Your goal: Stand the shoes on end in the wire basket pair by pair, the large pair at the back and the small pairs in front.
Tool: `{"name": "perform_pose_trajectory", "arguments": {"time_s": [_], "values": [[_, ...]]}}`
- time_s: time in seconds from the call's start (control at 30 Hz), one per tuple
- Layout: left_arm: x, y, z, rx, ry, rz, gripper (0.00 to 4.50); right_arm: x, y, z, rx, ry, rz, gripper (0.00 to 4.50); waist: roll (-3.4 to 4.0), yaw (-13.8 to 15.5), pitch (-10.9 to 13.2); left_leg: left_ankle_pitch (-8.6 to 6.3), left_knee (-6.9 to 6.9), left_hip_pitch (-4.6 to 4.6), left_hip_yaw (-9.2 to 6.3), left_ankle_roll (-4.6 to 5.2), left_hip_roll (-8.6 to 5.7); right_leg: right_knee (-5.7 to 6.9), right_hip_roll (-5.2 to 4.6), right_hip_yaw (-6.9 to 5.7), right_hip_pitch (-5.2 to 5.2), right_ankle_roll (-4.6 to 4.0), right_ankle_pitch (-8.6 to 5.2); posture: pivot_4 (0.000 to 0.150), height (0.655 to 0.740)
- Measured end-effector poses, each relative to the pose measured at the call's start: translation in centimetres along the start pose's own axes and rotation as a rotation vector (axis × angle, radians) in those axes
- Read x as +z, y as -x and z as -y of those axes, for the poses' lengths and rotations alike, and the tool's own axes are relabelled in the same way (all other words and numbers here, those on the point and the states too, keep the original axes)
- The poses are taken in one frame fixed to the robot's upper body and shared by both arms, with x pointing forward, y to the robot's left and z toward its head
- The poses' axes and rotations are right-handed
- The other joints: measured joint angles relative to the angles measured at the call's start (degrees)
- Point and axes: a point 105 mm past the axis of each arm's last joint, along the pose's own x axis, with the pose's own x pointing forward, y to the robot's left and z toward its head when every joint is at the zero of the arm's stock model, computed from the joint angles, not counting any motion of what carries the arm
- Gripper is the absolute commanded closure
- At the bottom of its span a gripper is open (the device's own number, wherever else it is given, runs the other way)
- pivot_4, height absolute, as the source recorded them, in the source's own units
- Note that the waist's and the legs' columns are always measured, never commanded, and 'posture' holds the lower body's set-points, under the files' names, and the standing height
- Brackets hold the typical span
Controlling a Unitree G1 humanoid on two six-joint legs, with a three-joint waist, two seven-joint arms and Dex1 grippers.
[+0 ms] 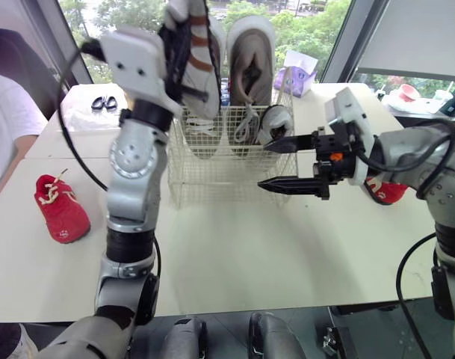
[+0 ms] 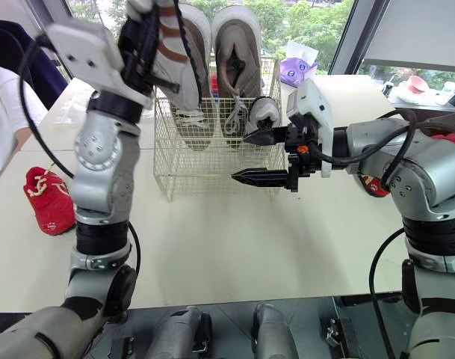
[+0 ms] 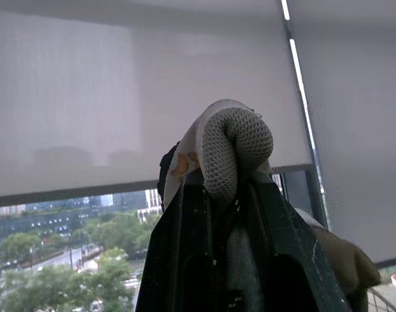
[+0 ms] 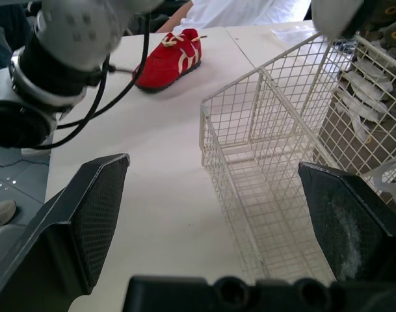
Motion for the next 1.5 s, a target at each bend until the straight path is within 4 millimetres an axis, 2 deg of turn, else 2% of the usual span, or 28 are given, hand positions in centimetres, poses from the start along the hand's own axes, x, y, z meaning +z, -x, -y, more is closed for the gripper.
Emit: {"name": "perform_pose_trajectory", "arguments": {"time_s": [0.13, 0.27, 0.37, 0.53, 0.7, 0.77, 1.0, 1.17, 1.33, 1.5], "values": [[-1.6, 1.5, 1.9, -0.024, -0.138, 0.025, 4.21, 0.0, 0.5, -0.1, -0.041, -0.008, 0.003, 0.0, 0.0, 0.1, 0.0, -0.03, 0.01, 0.0, -0.01, 0.04, 0.0, -0.01, -0.02, 0.0, 0.01, 0.0, 0.0, 0.15, 0.74], [-4.3, 3.1, 3.0, -0.027, -0.233, -0.004, 4.21, 0.3, 0.9, -0.3, -0.067, -0.015, 0.011, 0.0, 0.0, 0.1, 0.0, -0.04, 0.01, 0.0, -0.02, 0.06, 0.01, -0.01, -0.03, 0.0, 0.0, -0.01, 0.0, 0.15, 0.74], [-5.5, 3.5, 3.3, -0.03, -0.256, -0.009, 4.21, 0.3, 0.9, -0.5, -0.075, -0.023, 0.01, 0.0, 0.02, 0.1, 0.0, -0.06, 0.0, 0.0, -0.01, 0.09, 0.01, -0.01, -0.06, -0.01, 0.0, -0.01, 0.0, 0.15, 0.74], [-8.7, 4.8, 3.7, -0.011, -0.199, -0.104, 4.21, 0.5, 1.0, -0.5, -0.087, -0.031, 0.015, 0.0, 0.02, 0.1, 0.0, -0.06, 0.0, -0.01, -0.01, 0.11, 0.01, -0.01, -0.07, -0.02, -0.01, -0.01, 0.0, 0.15, 0.74], [-10.0, 5.6, 3.3, 0.033, -0.104, -0.192, 4.21, 0.5, 1.0, -0.5, -0.091, -0.03, 0.015, 0.0, 0.02, 0.0, 0.0, -0.07, 0.0, -0.03, -0.01, 0.12, 0.02, -0.02, -0.08, -0.03, -0.03, -0.01, 0.0, 0.15, 0.74], [-9.9, 5.8, 3.0, 0.038, -0.091, -0.221, 4.21, 0.5, 1.0, -0.4, -0.093, -0.026, 0.02, 0.0, 0.02, 0.0, 0.0, -0.07, 0.0, -0.03, -0.01, 0.12, 0.02, -0.02, -0.08, -0.03, -0.03, -0.01, 0.0, 0.15, 0.74], [-8.3, 5.9, 3.0, 0.021, -0.025, -0.238, 0.99, 0.3, 0.7, 0.0, -0.095, -0.024, 0.03, 0.0, 0.02, 0.0, 0.0, -0.08, 0.01, -0.03, -0.01, 0.14, 0.02, -0.02, -0.07, -0.03, -0.03, -0.01, 0.0, 0.15, 0.74], [-7.0, 5.9, 2.4, 0.02, 0.068, -0.271, 0.99, 0.0, 0.6, 0.3, -0.095, -0.026, 0.028, 0.0, 0.02, 0.0, 0.0, -0.08, 0.01, -0.03, -0.02, 0.14, 0.02, -0.03, -0.06, -0.03, -0.03, -0.01, 0.0, 0.15, 0.74], [-4.6, 6.8, 1.7, -0.076, 0.043, -0.291, 0.99, -0.8, 0.6, 0.7, -0.097, -0.044, 0.014, 0.0, 0.04, -0.1, 0.0, -0.08, 0.0, -0.03, -0.03, 0.14, 0.04, -0.02, -0.02, -0.03, -0.03, -0.02, -0.01, 0.15, 0.74], [-2.8, 7.6, -0.3, -0.113, 0.047, -0.344, 0.99, -1.1, 0.9, 1.2, -0.109, -0.075, 0.028, 0.0, 0.04, 0.0, 0.0, -0.08, 0.01, -0.03, -0.07, 0.14, 0.04, -0.02, -0.01, -0.03, -0.02, -0.03, -0.01, 0.15, 0.74]]}}
